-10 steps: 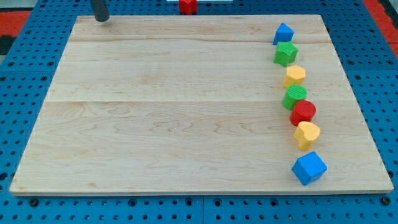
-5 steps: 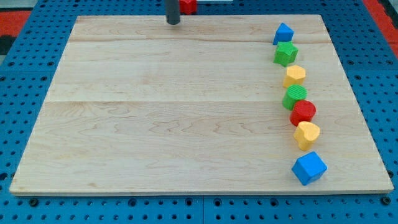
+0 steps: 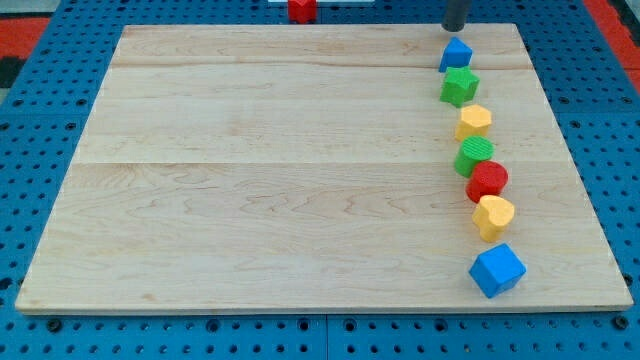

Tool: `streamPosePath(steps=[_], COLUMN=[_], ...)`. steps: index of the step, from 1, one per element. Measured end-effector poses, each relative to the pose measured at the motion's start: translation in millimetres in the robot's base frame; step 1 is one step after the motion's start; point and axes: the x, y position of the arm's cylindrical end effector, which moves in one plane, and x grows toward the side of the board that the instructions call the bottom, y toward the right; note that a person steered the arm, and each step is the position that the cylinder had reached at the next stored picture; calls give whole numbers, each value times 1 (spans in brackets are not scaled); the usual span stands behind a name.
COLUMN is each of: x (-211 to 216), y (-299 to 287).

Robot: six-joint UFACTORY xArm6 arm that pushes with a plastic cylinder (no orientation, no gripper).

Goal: Move your arm to the right of yellow hexagon

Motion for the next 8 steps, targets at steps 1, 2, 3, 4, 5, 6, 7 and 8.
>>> streamPosePath(steps=[1,2,3,4,5,6,7,8], x=[1,1,13,67,121,152,191,207], y=[5,45,90,78,75,75,53,12])
